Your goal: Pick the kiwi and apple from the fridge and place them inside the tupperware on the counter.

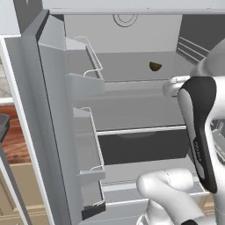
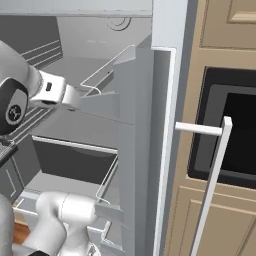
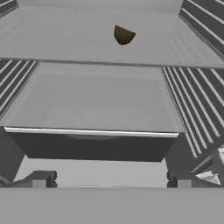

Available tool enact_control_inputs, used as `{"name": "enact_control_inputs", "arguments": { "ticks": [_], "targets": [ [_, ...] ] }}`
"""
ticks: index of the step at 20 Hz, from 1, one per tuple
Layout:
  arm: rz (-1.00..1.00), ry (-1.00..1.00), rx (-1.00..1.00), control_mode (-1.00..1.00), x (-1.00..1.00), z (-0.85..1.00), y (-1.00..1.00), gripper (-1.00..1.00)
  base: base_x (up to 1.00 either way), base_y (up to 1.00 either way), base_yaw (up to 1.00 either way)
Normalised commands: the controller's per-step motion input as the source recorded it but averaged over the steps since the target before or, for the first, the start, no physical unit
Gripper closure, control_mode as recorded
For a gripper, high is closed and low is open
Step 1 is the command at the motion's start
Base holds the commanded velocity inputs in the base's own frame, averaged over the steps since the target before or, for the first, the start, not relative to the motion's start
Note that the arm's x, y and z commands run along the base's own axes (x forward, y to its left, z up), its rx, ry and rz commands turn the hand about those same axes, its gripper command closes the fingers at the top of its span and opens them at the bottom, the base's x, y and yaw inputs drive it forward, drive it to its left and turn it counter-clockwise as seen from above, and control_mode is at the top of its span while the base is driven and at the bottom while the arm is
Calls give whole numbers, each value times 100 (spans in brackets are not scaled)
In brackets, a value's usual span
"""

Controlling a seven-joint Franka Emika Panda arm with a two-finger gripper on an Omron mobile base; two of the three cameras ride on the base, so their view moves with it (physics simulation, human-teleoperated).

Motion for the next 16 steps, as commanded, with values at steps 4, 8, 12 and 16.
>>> {"name": "enact_control_inputs", "arguments": {
  "ticks": [4, 8, 12, 16],
  "targets": [
    [0, -13, 0, -100, 64, 0, -29, -100, 0, 0, 0],
    [0, -5, 0, -100, 64, 1, -25, -100, 0, 0, 0],
    [0, 0, 0, -100, 73, 0, -16, -100, 0, 0, 0],
    [0, 0, 0, -100, 82, 3, -9, -100, 0, 0, 0]
  ]
}}
